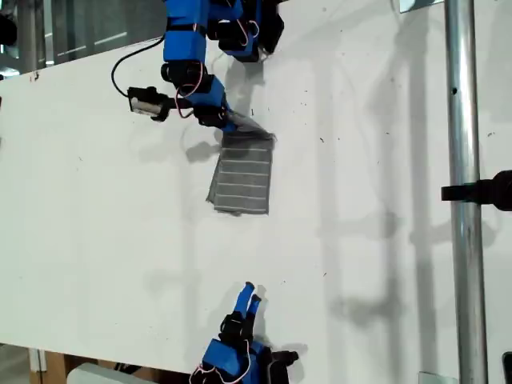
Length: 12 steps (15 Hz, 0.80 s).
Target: Grasp corners of a towel and fold twice.
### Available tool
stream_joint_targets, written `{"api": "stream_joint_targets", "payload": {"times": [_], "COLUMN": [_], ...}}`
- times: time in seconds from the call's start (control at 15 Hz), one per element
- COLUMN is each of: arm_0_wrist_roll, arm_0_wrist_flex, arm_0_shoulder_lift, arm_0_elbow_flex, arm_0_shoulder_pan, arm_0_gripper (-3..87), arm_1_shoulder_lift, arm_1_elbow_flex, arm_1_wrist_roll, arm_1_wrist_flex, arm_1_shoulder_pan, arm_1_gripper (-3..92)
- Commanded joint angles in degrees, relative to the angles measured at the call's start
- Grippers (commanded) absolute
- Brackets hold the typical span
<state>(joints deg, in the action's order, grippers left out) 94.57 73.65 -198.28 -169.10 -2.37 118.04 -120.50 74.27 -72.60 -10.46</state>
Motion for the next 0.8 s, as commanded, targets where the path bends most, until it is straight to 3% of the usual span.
{"api": "stream_joint_targets", "payload": {"times": [0.0, 0.33, 0.4, 0.47, 0.53, 0.67, 0.73], "arm_0_wrist_roll": [0.0, 0.2, 0.5, 0.7, 0.8, 0.9, 0.9], "arm_0_wrist_flex": [-1.2, -1.3, -1.2, -1.1, -1.3, -1.2, -1.3], "arm_0_shoulder_lift": [-0.4, -0.4, -0.4, -0.4, -0.4, -0.4, -0.4], "arm_0_elbow_flex": [0.3, 0.3, 0.3, -0.1, -0.3, -0.4, -0.6], "arm_0_shoulder_pan": [-0.9, -0.9, -1.1, -1.2, -1.2, -1.2, -1.1], "arm_0_gripper": [23.5, 23.6, 23.6, 23.6, 23.6, 23.7, 23.8], "arm_1_shoulder_lift": [-12.0, -33.2, -35.4, -36.4, -35.6, -30.2, -26.6], "arm_1_elbow_flex": [14.0, 34.2, 36.5, 38.8, 40.5, 39.8, 39.0], "arm_1_wrist_roll": [-4.6, -11.0, -11.5, -13.5, -15.1, -16.3, -18.1], "arm_1_wrist_flex": [2.6, 8.3, 11.4, 14.2, 15.2, 18.2, 21.1], "arm_1_shoulder_pan": [-1.7, -2.5, -1.8, -1.3, -0.9, -1.4, -1.7], "arm_1_gripper": [-0.3, 2.3, 7.6, 31.3, 34.7, 14.7, 12.0]}}
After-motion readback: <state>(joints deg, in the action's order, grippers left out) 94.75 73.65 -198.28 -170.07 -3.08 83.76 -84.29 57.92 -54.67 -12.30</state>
